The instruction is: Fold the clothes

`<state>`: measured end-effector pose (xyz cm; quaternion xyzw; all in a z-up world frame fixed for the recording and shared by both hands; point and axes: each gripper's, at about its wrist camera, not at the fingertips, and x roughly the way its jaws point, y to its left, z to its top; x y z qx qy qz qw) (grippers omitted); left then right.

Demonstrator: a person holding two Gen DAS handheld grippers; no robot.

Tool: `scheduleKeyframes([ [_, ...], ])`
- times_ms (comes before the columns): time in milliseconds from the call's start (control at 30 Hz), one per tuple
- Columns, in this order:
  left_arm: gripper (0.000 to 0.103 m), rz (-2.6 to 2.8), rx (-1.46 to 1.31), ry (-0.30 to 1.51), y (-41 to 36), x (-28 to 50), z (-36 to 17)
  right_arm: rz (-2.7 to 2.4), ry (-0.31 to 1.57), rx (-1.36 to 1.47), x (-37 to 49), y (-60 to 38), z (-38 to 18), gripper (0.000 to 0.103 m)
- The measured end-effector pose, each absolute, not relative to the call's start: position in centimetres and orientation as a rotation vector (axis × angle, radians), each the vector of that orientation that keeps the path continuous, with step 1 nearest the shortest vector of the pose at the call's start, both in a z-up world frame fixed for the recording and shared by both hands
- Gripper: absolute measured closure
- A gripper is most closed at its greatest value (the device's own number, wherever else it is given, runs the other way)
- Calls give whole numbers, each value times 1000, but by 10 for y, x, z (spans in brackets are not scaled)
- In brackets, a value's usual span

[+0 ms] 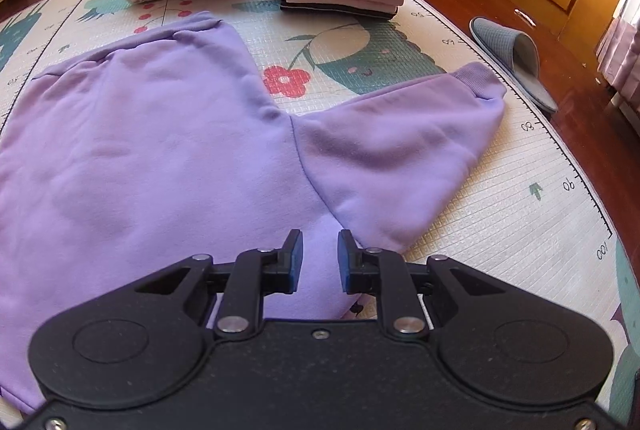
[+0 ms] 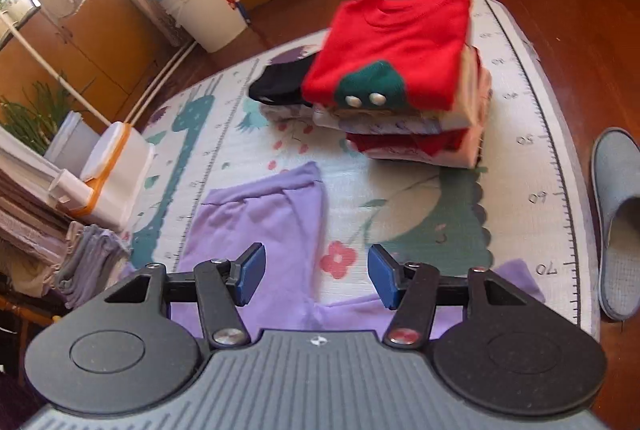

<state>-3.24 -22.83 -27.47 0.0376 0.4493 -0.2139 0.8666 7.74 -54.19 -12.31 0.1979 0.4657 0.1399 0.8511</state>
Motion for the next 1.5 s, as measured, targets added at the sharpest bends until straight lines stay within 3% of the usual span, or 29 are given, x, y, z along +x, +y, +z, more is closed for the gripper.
scheduleKeyframes([
  [200, 88, -466, 94, 906, -227, -27, -283, 26, 1005, 286, 50, -586, -240, 46],
  [267, 88, -478, 93, 892, -228, -26, -282, -62, 968, 257, 41, -600, -257, 45],
  [433, 88, -550, 177, 865, -245, -35, -285, -161, 931, 496, 27, -630, -288, 45],
  [600, 88, -533, 259, 903, -252, -42, -305, -158, 923, 477, 37, -620, -302, 47],
  [633, 88, -537, 266, 894, -252, -44, -306, -158, 921, 473, 39, -618, -305, 49],
  [667, 88, -540, 276, 886, -252, -45, -306, -157, 920, 469, 41, -616, -308, 59],
  [700, 88, -543, 288, 883, -253, -45, -307, -157, 918, 466, 43, -614, -310, 75],
  [767, 88, -544, 294, 885, -253, -45, -307, -152, 914, 449, 46, -609, -316, 94],
  [1067, 88, -555, 331, 876, -255, -46, -308, -242, 878, 494, 44, -623, -318, 95],
  [1333, 87, -569, 293, 937, -252, -36, -302, -221, 836, 562, 32, -634, -304, 78],
  [1433, 75, -473, 147, 951, -232, -20, -290, -212, 826, 588, 20, -630, -301, 74],
  [1500, 75, -359, 84, 935, -210, -7, -281, -188, 815, 586, 15, -620, -297, 72],
])
